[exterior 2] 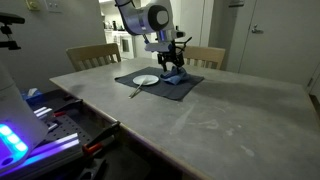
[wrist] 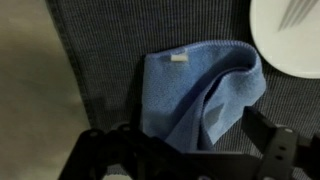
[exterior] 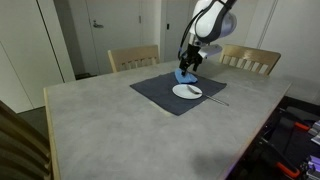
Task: Move the blue towel to the left
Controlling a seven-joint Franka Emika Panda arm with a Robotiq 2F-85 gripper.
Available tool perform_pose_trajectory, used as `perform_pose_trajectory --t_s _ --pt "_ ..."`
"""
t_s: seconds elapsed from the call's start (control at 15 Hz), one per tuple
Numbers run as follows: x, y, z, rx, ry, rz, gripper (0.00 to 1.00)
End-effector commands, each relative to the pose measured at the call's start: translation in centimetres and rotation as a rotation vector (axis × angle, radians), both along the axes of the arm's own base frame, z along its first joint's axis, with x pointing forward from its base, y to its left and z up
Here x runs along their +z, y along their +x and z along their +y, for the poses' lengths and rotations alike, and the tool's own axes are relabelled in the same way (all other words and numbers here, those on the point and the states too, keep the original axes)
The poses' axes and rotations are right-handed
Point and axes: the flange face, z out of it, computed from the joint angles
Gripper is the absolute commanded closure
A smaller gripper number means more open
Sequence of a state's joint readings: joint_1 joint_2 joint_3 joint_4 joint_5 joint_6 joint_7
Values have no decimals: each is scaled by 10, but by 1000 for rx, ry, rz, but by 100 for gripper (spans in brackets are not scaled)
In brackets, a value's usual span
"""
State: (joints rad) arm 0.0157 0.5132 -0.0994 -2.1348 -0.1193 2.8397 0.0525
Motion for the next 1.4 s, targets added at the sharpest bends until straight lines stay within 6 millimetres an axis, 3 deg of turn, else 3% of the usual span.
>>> perform_pose_trajectory --t_s 0.0,0.47,0.53,0.67,1.2,1.33 --pt "-18 17 -7 -36 9 0 0" --pt "-31 18 -11 -106 55 26 0" --pt "-29 17 -10 -116 69 29 25" --pt "-26 14 -9 -131 87 32 32" --pt "-13 13 -9 -147 134 34 90" --pt "-5 14 -8 -133 134 40 99"
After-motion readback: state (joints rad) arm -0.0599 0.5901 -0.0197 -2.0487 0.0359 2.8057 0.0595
